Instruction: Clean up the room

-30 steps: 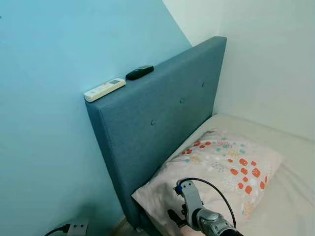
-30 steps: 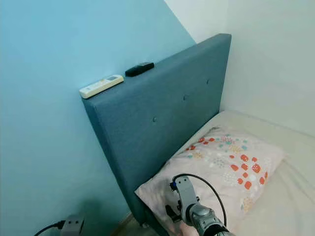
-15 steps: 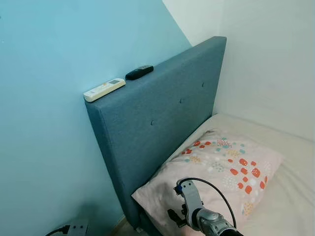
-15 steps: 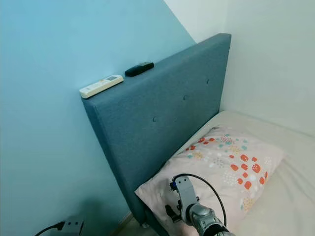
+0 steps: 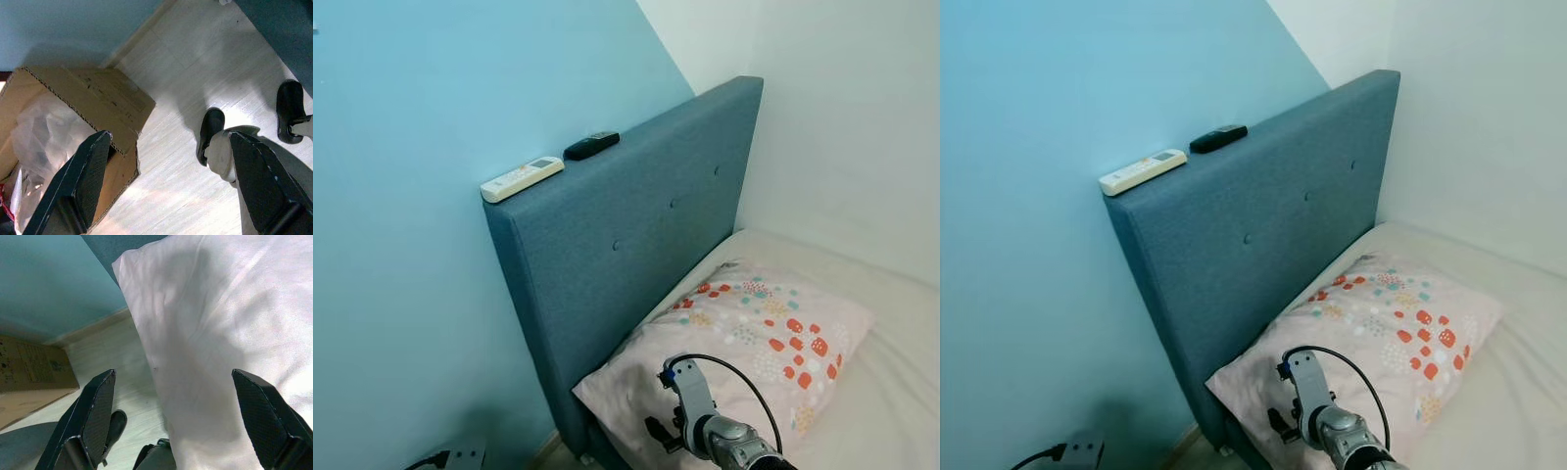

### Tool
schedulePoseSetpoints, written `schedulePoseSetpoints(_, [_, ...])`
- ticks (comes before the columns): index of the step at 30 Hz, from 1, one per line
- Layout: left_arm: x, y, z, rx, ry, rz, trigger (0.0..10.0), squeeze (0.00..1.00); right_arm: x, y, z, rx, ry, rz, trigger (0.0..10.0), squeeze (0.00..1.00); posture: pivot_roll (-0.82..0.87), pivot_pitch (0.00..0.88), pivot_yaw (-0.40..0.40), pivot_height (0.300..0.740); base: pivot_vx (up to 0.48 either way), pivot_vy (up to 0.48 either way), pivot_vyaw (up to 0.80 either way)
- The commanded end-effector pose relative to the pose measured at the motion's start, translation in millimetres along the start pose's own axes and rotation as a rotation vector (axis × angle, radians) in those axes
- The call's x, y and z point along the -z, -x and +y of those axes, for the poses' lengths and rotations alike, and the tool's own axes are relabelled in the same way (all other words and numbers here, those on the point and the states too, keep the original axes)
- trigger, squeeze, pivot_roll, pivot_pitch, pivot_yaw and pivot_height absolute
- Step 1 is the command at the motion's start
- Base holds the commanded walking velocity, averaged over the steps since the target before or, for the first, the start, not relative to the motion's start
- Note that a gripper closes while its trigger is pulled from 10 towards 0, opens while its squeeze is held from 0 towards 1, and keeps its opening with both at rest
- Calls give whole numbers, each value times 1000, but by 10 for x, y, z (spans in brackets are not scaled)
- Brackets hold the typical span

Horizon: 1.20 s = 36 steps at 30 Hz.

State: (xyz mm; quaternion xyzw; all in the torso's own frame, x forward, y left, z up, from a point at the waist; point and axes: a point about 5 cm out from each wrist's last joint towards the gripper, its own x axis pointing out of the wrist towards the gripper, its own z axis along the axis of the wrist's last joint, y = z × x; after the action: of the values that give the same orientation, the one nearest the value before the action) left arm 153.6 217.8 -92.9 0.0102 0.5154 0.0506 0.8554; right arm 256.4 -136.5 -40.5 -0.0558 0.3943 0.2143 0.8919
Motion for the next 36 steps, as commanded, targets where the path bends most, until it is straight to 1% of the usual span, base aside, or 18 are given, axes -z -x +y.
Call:
schedulePoseSetpoints(1, [27, 5, 23, -7, 8, 5, 10000, 0, -38, -13, 26, -12, 20, -3, 10000, 0, -103, 0, -22, 740, 0, 0, 0])
schedulePoseSetpoints(22, [4, 0, 7, -7, -11, 4, 10000, 0, -23, -11, 22, -14, 26, 6, 10000, 0, -102, 0, -27, 740, 0, 0, 0])
schedulePoseSetpoints(36, [43, 6, 11, -6, -11, 12, 10000, 0, -29, -6, 6, -9, 18, 4, 10000, 0, -105, 0, -27, 740, 0, 0, 0])
